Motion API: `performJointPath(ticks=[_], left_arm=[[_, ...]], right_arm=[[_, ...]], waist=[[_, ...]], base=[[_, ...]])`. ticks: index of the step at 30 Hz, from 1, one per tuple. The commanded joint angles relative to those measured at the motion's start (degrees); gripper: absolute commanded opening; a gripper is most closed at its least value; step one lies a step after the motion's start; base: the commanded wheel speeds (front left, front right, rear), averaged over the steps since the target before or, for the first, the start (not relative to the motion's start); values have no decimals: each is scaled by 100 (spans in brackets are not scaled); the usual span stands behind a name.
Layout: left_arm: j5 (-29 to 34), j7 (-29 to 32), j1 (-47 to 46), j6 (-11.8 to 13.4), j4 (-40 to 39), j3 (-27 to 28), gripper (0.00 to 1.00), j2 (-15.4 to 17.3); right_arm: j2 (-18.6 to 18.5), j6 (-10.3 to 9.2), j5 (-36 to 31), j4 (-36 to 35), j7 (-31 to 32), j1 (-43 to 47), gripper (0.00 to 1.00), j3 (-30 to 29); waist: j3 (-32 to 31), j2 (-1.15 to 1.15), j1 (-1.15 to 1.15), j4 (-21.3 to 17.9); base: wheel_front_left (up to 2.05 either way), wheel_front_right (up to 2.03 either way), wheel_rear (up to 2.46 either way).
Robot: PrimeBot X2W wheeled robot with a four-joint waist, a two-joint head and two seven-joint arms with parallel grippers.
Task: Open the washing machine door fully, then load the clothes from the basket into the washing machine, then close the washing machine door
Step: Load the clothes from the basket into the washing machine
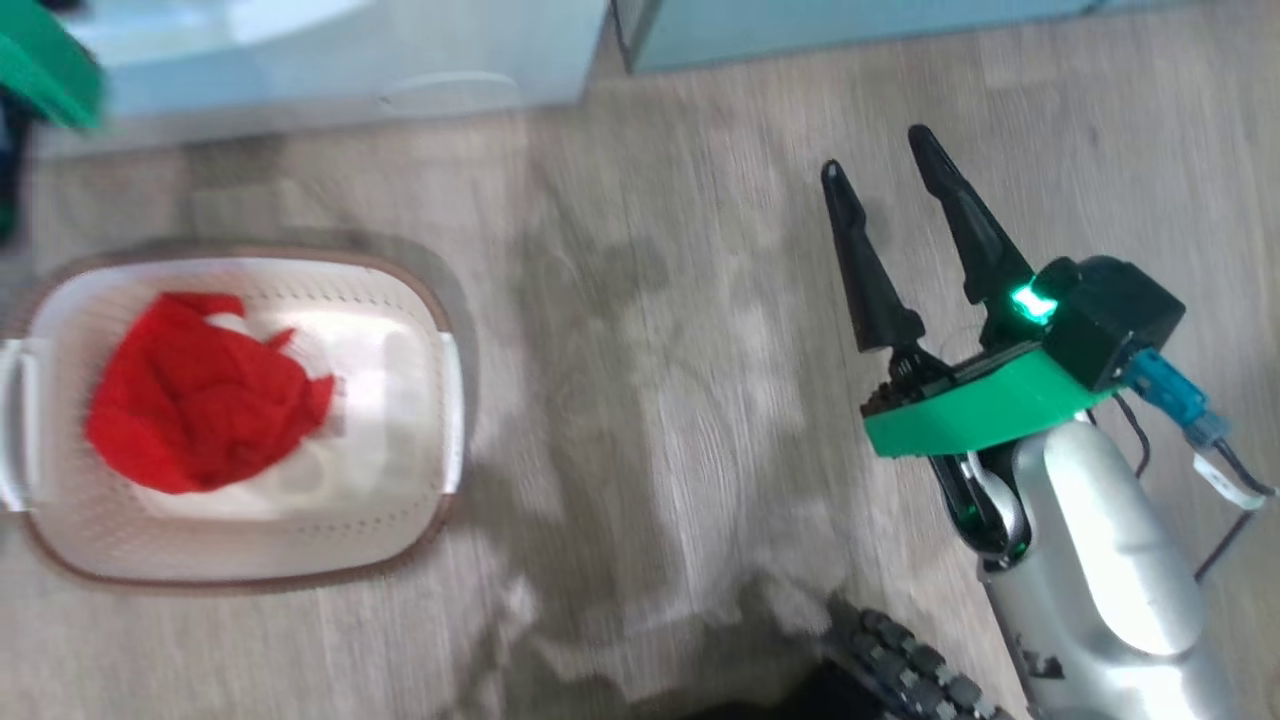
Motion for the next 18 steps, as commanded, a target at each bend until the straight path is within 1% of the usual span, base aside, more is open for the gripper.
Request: performJointPath(ticks=[1,4,5,11,18], left_arm=[[229,-54,362,142,-492,363,100,130],[488,-54,1173,318,-1029,644,100,-85],[488,-54,1173,318,-1029,644,100,-85],[1042,-54,2647,551,-1909,1088,100,-580],[1449,-54,3982,637,-2511,1683,100,-1220]], right_arm=[[0,0,-71,-104,-53,274,100,10],[0,0,-131,4,-53,468,100,-109],[0,0,-131,4,-53,468,100,-109],[0,0,-271,130,-53,790,100,-258],[0,0,-349,189,-53,1121,100,-337]], waist=[[-499,0,0,267],[-902,0,0,409],[-902,0,0,409],[-1615,0,0,657],[-2244,0,0,904]], base=[[0,0,0],[0,0,0],[0,0,0],[0,0,0],[0,0,0]])
